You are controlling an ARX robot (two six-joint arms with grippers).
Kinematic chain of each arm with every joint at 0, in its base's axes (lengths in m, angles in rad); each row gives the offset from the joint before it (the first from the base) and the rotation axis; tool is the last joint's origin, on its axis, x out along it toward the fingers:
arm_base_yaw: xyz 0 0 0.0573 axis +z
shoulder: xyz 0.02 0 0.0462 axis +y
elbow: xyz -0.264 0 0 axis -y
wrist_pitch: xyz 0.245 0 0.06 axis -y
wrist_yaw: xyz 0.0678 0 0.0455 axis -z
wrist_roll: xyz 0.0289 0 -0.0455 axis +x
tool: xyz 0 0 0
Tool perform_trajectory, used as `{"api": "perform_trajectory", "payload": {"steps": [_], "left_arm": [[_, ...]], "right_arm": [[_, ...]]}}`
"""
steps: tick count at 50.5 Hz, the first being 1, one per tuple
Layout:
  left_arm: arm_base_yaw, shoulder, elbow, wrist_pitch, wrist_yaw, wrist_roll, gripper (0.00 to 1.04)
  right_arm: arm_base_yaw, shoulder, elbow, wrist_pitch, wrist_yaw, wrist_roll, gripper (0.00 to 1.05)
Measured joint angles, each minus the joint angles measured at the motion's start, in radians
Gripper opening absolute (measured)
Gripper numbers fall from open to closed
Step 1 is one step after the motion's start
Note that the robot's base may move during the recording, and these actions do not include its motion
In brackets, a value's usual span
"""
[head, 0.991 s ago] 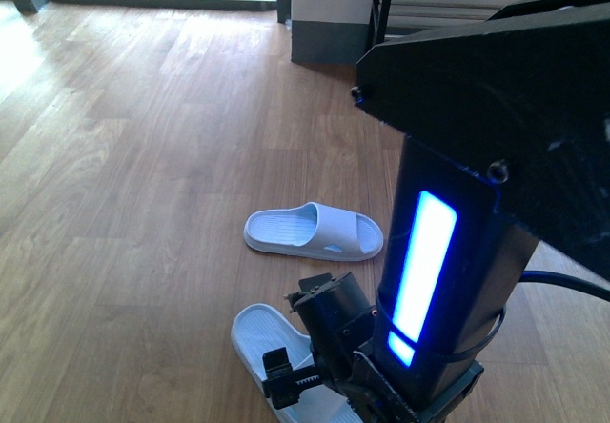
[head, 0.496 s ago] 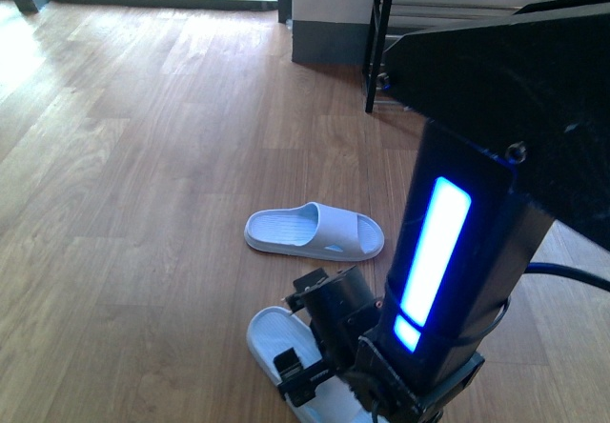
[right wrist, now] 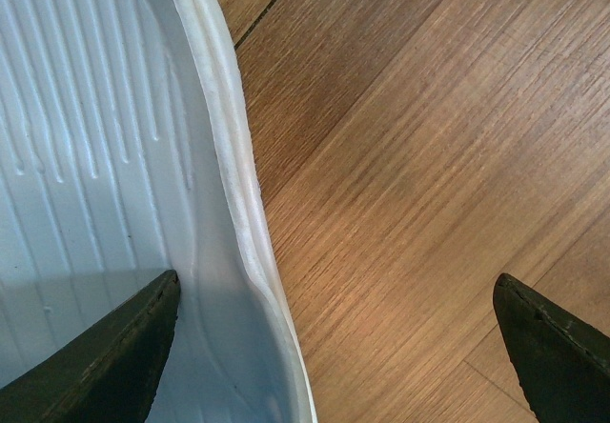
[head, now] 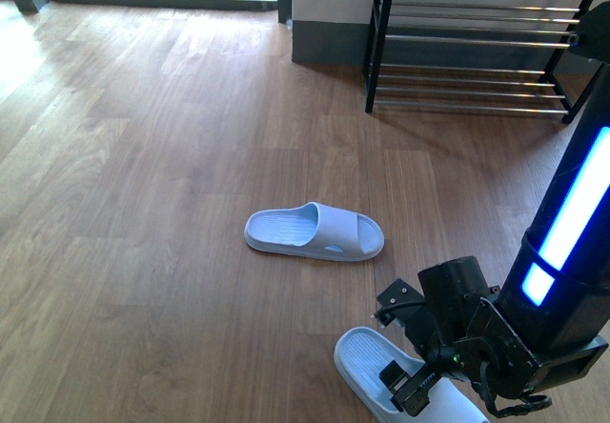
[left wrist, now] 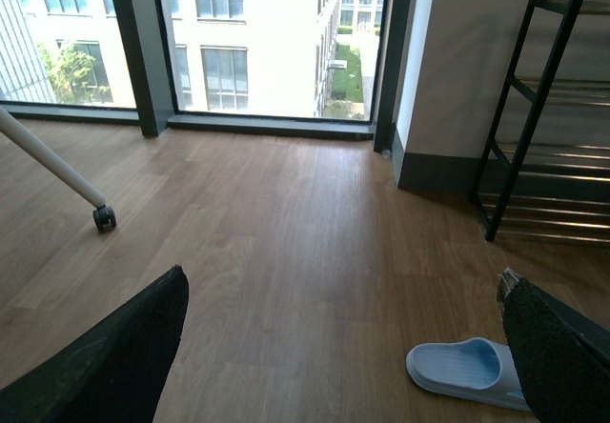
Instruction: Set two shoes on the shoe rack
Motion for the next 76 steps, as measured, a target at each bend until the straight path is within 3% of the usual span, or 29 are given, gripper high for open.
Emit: {"api": "perform_trajectory", "payload": {"steps": [11, 26, 37, 46, 53, 76], "left_arm": [[0.0, 0.0, 0.0, 0.0, 0.0, 0.0, 0.95], [0.0, 0.0, 0.0, 0.0, 0.0, 0.0, 0.95], [0.0, 0.0, 0.0, 0.0, 0.0, 0.0, 0.95], [0.0, 0.0, 0.0, 0.0, 0.0, 0.0, 0.95], [0.0, 0.0, 0.0, 0.0, 0.0, 0.0, 0.95], [0.0, 0.0, 0.0, 0.0, 0.0, 0.0, 0.95]], "right_arm": [[-0.017, 0.001, 0.01, 0.021, -0.019, -0.053, 0.96], [-0.038, -0.025, 0.011, -0.032, 0.082, -0.289, 0.96], [-0.051, -0.043, -0.017, -0.087, 0.049, -0.414, 0.96], [0.027, -0.048, -0.026, -0.07, -0.039, -0.387, 0.96], [0.053, -0.048, -0.032, -0.074, -0.046, -0.346, 0.96], [-0.133, -0.043, -0.115, -0.117, -0.011, -0.538, 0.96]]}}
